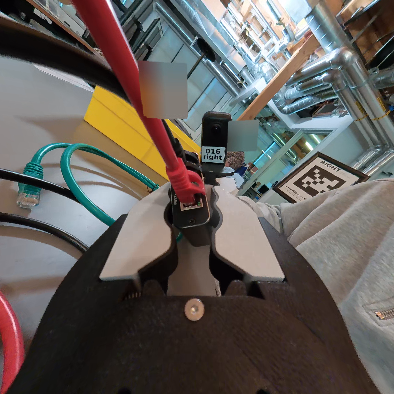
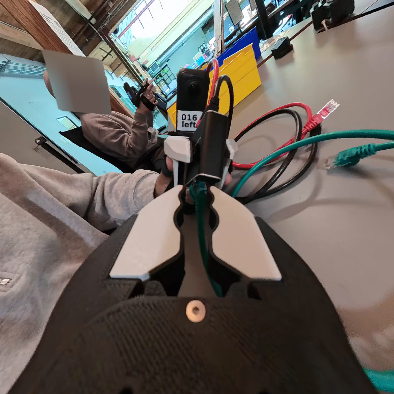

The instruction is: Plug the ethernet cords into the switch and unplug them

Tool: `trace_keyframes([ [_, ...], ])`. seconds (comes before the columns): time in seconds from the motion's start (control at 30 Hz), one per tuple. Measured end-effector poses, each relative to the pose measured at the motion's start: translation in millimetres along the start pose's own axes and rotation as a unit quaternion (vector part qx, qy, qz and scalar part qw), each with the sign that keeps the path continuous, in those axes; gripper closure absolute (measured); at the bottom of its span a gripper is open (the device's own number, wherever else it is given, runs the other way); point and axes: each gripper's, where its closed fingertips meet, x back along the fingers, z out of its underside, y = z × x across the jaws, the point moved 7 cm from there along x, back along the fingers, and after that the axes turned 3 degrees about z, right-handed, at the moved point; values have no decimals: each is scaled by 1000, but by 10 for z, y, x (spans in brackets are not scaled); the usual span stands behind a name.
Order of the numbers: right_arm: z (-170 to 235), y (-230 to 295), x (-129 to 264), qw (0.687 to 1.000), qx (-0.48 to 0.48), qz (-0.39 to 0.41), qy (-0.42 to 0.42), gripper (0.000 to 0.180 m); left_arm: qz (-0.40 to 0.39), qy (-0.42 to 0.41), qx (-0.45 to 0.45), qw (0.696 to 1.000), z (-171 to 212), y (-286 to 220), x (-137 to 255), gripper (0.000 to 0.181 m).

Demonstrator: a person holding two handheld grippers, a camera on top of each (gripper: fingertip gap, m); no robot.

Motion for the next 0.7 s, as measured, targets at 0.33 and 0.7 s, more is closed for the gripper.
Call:
trace_keyframes([
  [0.33,102,21,-84,997,-43,-36,46,159,12,41,-34,999,52,-81,-74,151],
  [0.7,118,18,-81,996,-57,-46,48,164,18,44,-32,998,57,-81,-73,150],
])
